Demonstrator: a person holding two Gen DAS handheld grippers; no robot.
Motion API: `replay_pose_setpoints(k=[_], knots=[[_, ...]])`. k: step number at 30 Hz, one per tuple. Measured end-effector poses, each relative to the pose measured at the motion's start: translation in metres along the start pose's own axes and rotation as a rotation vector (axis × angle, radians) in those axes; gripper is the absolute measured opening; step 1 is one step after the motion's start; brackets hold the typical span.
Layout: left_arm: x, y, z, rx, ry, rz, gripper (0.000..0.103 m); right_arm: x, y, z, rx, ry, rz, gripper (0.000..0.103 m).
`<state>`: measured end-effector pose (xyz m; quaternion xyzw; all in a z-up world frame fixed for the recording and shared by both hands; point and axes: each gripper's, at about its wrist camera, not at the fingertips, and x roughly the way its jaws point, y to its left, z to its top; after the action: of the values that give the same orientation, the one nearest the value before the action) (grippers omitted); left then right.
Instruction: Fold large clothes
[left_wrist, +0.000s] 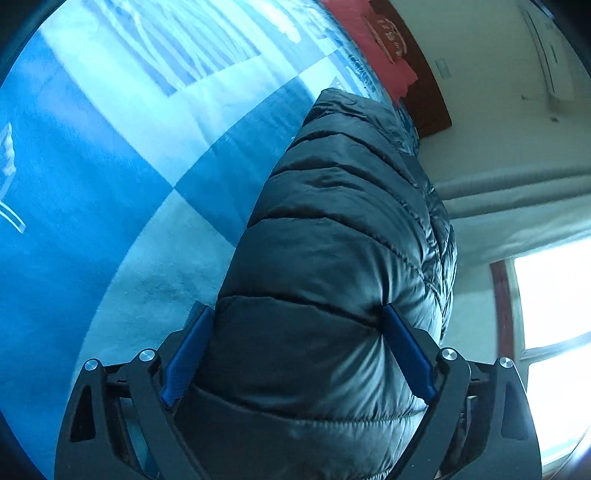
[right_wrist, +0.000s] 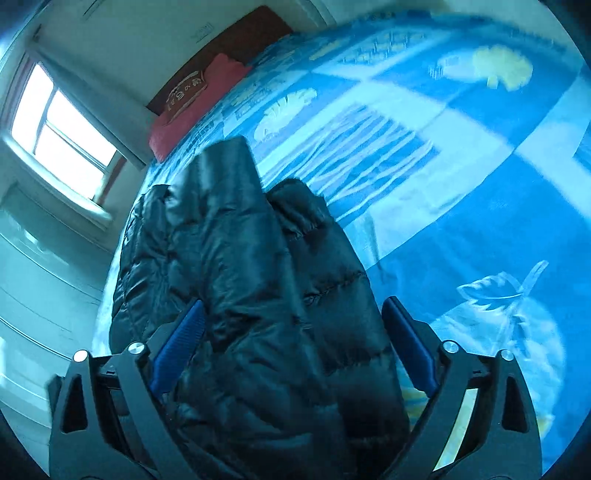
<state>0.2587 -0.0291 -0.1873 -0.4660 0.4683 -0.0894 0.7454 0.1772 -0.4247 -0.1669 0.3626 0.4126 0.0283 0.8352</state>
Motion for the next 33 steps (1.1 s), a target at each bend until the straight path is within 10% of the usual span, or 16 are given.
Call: replay_pose_setpoints(k=[8, 21, 33], knots=[[0.01, -0.001, 0.001, 0.027, 0.022, -0.01, 0.093, 0.013, 0.0, 0.0, -0.028, 0.072, 0.054, 0.099], [0.002, -0.015, -0.002, 0.107, 0.059, -0.028, 0.083, 0.008, -0.003, -0.013, 0.069, 0.099, 0.295, 0.037], [-0.062, -0.018, 0.04, 0.169, -0.029, -0.041, 0.08, 0.026, 0.072, -0.024, 0.022, 0.116, 0.466, 0.034]])
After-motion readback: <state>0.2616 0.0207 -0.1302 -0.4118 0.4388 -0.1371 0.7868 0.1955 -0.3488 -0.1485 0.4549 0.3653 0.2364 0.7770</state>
